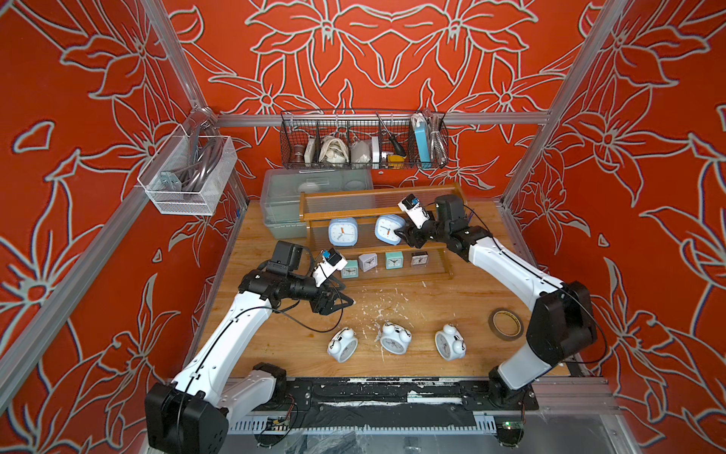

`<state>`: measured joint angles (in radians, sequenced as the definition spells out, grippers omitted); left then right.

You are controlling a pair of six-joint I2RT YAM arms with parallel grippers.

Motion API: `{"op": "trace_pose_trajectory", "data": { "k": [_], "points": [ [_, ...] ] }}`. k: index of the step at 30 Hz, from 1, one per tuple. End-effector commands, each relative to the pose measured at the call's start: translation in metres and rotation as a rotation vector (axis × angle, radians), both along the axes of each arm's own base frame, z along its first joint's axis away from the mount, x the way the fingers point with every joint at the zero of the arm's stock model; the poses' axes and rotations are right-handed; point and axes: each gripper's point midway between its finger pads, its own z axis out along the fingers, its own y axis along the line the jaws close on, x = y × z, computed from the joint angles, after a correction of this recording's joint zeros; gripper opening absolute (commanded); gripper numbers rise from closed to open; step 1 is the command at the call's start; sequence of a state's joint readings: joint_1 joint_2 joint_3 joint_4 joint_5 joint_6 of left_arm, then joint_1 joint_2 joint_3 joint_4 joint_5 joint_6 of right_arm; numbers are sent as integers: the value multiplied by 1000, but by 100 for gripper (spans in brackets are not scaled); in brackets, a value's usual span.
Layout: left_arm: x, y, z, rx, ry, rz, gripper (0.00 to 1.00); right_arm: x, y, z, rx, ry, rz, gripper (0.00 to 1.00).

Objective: Place the alarm clocks on the shelf by style
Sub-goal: Place the alarm on the shelf.

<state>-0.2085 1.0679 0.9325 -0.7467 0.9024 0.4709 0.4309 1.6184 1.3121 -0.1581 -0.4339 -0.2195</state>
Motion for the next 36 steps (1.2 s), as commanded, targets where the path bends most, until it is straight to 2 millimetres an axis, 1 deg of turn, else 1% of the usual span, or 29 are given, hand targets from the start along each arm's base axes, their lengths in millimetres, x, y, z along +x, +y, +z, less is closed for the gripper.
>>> {"op": "trace_pose_trajectory", "data": {
  "k": [1,5,13,19,26,36],
  "points": [
    [-4,1,-1,-16,5,-5,66,5,-8,20,10,-36,-45,62],
    [-4,1,0,-17,2,-3,66,2,-11,21,6,-27,-61,65],
    [-4,2,0,-17,4,-1,66,-12,-10,17,52,-5,-44,72],
    [-4,2,1,-21,6,-2,66,-16,-14,7,45,12,-56,72],
    [-3,3,2,-23,6,3,66,-11,-15,-6,28,41,-74,69],
    [-2,4,0,-25,11,6,66,-9,-19,-17,-15,52,-90,65]
  ]
}}
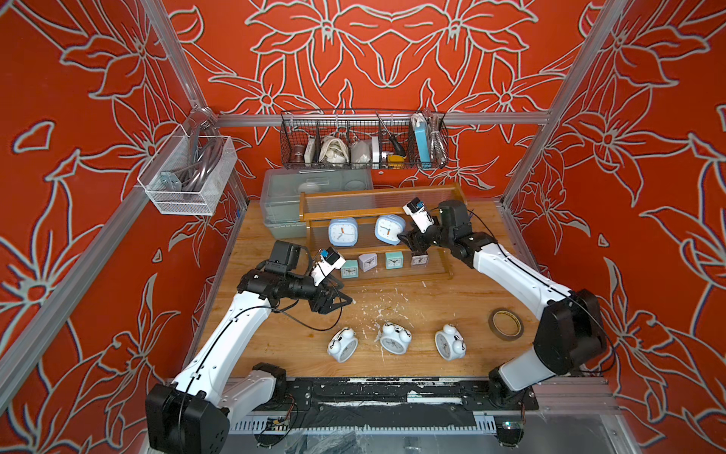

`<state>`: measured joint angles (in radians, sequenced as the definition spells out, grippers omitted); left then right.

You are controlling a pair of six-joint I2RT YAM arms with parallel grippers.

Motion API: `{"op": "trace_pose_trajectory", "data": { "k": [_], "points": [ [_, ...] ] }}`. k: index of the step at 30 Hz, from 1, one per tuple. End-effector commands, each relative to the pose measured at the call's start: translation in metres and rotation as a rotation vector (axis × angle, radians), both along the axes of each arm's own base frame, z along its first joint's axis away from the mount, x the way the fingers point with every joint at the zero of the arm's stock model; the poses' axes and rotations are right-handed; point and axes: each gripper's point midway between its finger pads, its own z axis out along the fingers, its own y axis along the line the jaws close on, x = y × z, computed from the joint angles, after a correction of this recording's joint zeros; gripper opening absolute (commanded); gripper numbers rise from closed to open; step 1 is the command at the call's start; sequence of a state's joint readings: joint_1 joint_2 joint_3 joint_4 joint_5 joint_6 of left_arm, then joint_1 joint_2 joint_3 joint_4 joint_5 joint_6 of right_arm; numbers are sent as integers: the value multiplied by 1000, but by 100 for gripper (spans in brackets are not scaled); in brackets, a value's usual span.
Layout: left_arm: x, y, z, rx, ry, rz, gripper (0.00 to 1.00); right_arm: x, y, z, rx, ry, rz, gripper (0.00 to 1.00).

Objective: Place the alarm clocks on the shelf by style
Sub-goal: Place the alarm on the shelf.

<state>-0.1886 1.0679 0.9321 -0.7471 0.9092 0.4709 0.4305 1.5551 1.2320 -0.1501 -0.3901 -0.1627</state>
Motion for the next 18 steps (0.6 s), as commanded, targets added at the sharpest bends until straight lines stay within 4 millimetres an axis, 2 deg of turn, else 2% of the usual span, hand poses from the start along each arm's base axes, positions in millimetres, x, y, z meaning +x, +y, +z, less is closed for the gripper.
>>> {"op": "trace_pose_trajectory", "data": {
  "k": [1,10,18],
  "points": [
    [-5,0,-1,-20,9,-10,66,3,-6,-10,-26,16,-24,65],
    [-5,1,0,-20,8,-5,66,9,-13,-15,-67,7,-58,57],
    [-5,1,-1,-21,9,-4,66,12,-16,-15,-84,1,-79,54]
  ]
}}
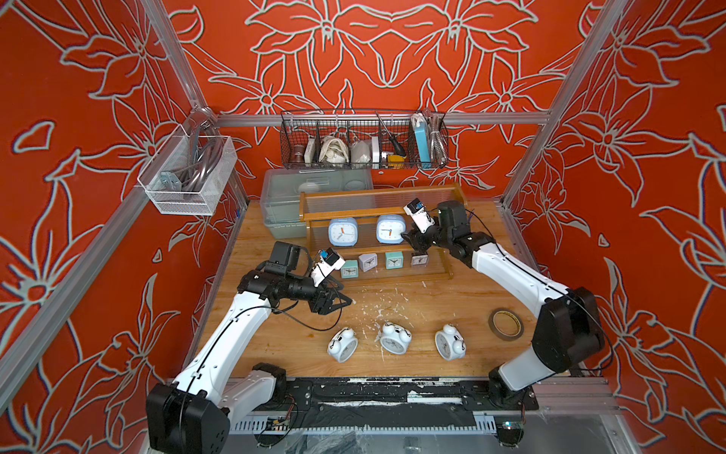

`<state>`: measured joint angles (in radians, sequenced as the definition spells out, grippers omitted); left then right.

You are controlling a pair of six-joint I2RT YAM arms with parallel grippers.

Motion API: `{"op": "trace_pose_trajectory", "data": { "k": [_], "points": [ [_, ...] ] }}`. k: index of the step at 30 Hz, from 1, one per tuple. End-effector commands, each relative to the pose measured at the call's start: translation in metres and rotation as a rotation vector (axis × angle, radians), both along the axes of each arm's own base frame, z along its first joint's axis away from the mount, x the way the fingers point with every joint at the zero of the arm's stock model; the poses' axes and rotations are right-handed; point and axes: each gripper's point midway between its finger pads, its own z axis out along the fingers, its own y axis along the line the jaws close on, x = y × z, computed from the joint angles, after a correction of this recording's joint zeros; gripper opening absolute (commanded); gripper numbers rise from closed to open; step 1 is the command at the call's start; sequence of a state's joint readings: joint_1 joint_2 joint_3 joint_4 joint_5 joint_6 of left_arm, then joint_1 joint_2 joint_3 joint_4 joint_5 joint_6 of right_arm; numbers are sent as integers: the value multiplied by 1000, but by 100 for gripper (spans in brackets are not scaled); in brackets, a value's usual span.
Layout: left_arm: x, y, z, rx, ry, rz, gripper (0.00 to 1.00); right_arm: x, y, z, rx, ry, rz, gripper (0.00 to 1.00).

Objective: Place the alarm clocks on the shelf by style
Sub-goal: Place the alarm on the shelf.

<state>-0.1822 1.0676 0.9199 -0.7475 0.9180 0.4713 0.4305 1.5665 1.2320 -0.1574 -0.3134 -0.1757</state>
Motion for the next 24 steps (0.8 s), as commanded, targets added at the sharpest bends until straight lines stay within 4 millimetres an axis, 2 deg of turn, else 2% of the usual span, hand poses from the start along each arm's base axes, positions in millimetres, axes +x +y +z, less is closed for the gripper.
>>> {"op": "trace_pose_trajectory", "data": {
  "k": [1,5,9,10,15,20,24],
  "points": [
    [-3,0,2,-16,-4,-7,66,3,-6,-6,-28,9,-20,54],
    [-4,1,2,-12,-4,-9,67,-1,-4,-3,-2,27,-10,60],
    [-9,1,5,-8,-1,-30,67,-13,-4,12,49,38,-15,69],
    [-10,2,6,-4,-1,-28,67,-17,-6,19,63,29,-16,99],
    [-8,9,7,62,14,13,68,-42,-16,31,116,45,-47,100],
    [-9,23,9,176,48,71,71,-71,-17,20,151,154,-38,100],
    [-19,31,3,256,89,91,73,-92,-14,14,196,209,-32,100]
  ]
}}
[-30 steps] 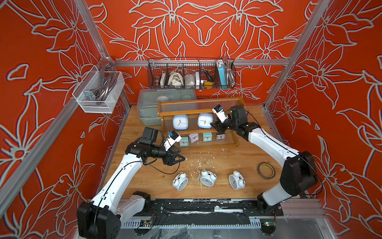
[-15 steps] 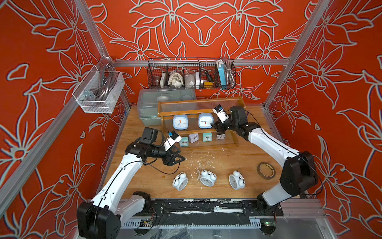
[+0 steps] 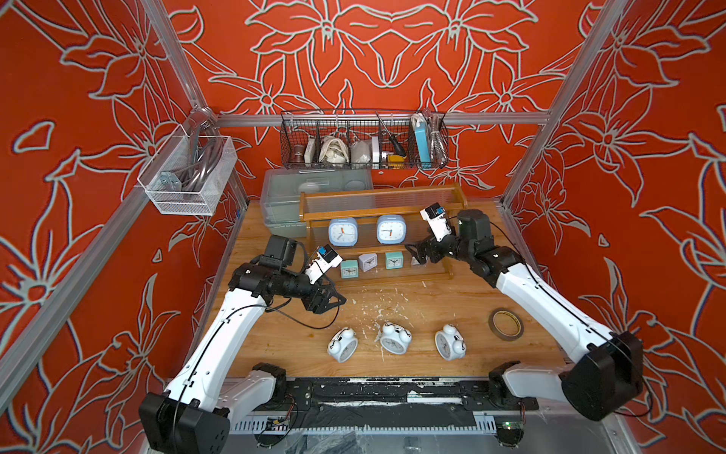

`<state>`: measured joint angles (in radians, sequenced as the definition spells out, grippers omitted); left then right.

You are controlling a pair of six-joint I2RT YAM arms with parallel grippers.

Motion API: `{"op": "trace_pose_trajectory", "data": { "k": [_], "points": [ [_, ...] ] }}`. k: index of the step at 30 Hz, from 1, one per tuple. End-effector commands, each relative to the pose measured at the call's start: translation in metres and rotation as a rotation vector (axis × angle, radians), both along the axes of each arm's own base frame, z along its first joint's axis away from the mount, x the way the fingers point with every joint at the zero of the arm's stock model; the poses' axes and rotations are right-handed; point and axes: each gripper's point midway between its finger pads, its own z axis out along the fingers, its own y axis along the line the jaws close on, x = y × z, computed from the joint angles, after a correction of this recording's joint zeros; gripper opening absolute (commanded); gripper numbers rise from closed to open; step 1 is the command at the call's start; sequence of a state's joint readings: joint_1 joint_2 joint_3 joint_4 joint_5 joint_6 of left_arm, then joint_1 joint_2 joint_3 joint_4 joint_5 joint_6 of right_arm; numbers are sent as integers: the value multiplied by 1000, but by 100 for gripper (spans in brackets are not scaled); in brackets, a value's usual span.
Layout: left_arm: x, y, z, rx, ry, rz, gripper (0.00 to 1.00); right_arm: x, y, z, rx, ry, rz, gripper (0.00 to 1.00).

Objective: Place the alarm clocks on the shelf by style
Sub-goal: Place the alarm on the shelf, then pick up the alarm from the center of the board.

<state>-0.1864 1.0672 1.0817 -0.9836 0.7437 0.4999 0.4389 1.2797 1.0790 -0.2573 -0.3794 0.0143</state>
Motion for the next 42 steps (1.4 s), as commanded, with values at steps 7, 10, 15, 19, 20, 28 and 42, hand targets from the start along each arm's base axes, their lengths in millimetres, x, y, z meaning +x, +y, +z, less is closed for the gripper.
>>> {"op": "trace_pose_trajectory", "data": {
  "k": [7,10,15,19,20,28,42],
  "points": [
    [-39,17,-50,323,66,-36,82,-43,2,-19,26,100,3,99],
    [-46,17,-65,405,69,-79,83,-49,-1,-19,15,90,-4,100],
    [-53,12,-84,485,74,-131,86,-56,-9,-19,3,69,-22,100],
    [-60,8,-100,543,86,-177,90,-59,-15,-23,-14,58,-38,100],
    [-62,6,-103,549,91,-186,90,-60,-17,-25,-16,58,-41,100],
    [-71,-1,-123,609,102,-244,90,-64,-18,-25,6,65,-49,100],
    [-77,-13,-140,636,119,-296,87,-65,-18,-23,91,125,-112,100]
  ]
}}
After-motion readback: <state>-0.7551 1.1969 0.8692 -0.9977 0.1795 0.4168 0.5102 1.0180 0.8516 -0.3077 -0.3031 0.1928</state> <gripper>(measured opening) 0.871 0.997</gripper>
